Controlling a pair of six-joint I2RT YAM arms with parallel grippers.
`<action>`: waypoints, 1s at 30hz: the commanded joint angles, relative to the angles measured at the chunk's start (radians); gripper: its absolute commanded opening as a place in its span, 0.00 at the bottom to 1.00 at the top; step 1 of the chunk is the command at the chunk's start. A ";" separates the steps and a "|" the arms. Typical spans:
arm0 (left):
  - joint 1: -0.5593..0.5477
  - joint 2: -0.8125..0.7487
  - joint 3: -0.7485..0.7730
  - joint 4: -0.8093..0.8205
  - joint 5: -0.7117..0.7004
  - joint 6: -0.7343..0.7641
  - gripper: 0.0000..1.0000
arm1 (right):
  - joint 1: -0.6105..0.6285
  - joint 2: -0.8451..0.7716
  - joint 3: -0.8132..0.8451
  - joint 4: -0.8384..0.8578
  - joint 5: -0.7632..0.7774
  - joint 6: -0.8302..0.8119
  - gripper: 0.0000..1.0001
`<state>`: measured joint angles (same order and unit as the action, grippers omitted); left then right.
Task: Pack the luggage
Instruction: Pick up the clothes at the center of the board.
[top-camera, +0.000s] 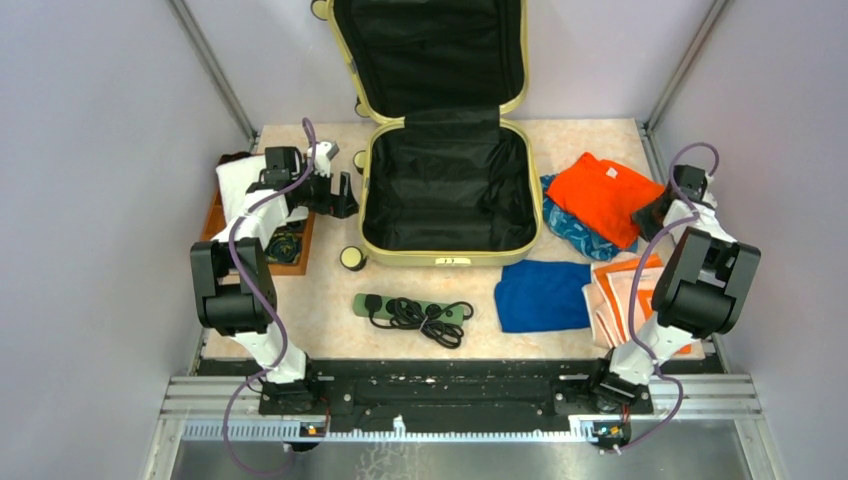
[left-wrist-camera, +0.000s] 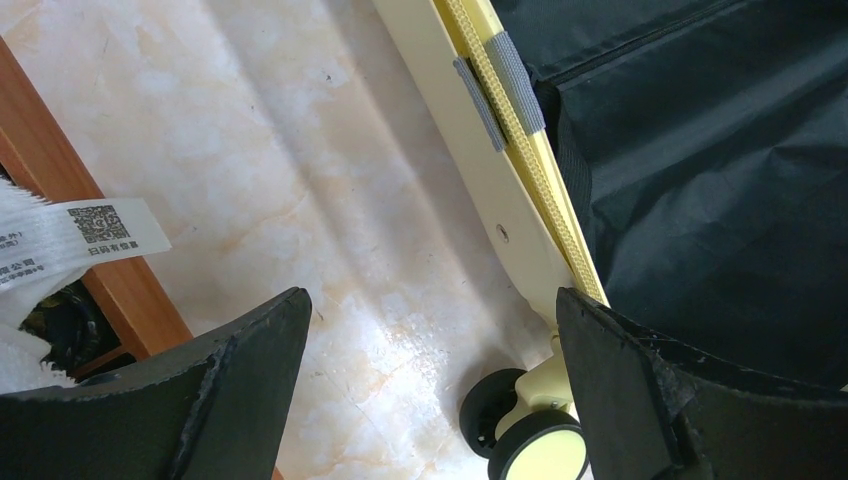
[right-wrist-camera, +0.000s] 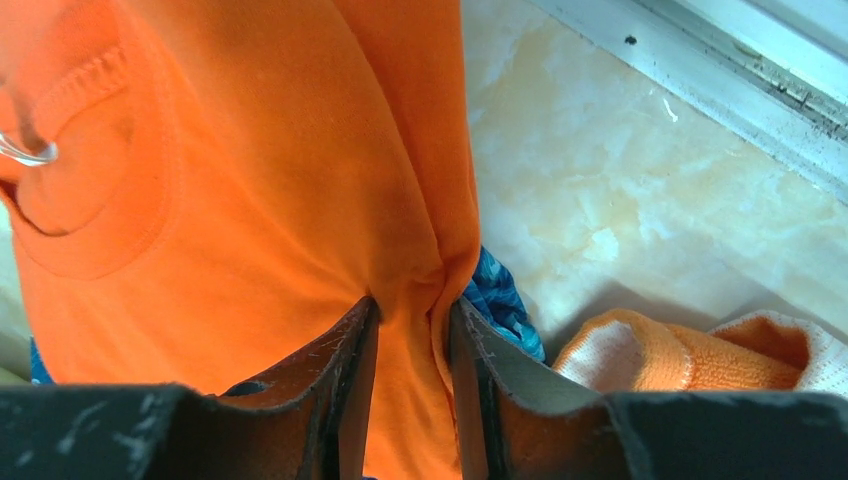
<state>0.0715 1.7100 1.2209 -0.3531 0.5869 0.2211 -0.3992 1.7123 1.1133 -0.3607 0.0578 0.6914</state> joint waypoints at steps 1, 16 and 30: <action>0.001 -0.050 -0.011 -0.006 0.010 0.024 0.98 | 0.010 -0.032 -0.019 0.024 -0.032 -0.003 0.33; 0.001 -0.068 -0.012 -0.024 0.006 0.039 0.98 | 0.144 -0.112 -0.052 -0.097 0.086 0.043 0.53; 0.000 -0.087 -0.014 -0.043 0.007 0.059 0.98 | 0.139 -0.142 0.038 -0.163 0.099 0.032 0.52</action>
<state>0.0715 1.6783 1.2148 -0.3923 0.5831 0.2653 -0.2520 1.6348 1.0866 -0.5053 0.1299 0.7269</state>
